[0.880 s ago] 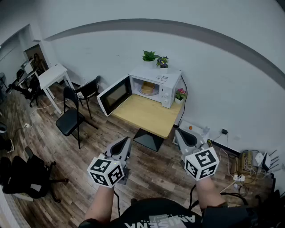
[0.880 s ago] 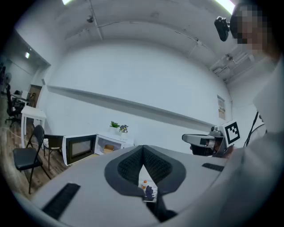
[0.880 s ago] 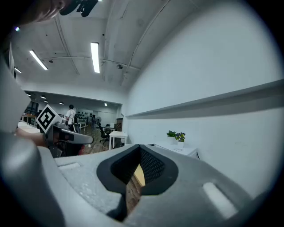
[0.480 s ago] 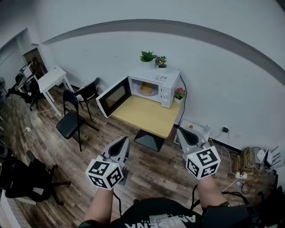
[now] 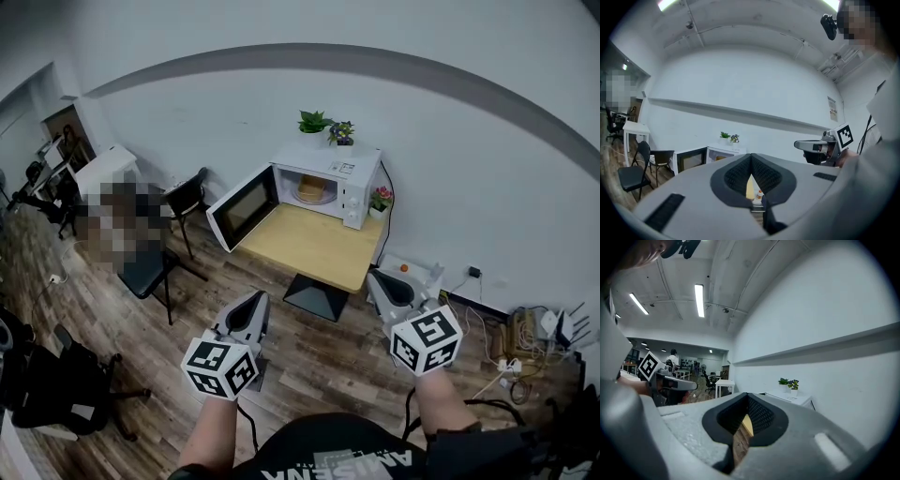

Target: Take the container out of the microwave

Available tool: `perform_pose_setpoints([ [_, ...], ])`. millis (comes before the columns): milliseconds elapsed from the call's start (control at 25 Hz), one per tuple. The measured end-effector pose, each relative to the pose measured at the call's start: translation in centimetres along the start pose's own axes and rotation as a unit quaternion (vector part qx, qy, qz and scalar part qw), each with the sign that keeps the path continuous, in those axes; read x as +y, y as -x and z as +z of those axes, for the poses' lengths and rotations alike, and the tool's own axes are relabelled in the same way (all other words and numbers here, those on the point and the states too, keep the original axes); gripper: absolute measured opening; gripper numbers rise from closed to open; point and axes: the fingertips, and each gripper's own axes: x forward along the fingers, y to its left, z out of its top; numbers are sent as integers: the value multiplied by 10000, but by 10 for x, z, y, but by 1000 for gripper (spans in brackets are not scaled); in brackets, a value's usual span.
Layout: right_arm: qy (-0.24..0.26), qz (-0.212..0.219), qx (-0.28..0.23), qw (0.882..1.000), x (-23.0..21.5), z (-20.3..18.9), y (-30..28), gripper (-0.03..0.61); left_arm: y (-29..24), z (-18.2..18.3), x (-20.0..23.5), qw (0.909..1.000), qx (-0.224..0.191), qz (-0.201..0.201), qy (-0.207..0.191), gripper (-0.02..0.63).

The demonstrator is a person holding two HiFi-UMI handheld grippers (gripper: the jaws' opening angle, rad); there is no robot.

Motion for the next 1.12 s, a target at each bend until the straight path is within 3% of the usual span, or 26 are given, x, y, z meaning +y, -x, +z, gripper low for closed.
perform_pose_setpoints([
  [200,151,-10,-72,9999,24,5,-12,6,18,1,29,9997,29,102,230,2],
  [360,108,-166,-49,9998,36,2,-24,6,31,0,46,9999,-2,-54,143,1],
  [640,140,-130,29,9998,49,2,-50,6,38,6,76,9998,-116,96,127,2],
  [840,173,86,-60,9998,38,5,-76,6,23,10,92,9996,-145,238,48,1],
  [1120,56,245,-330,9991,-10,13,-136,6,-26,29,122,9978,-221,593,-210,1],
])
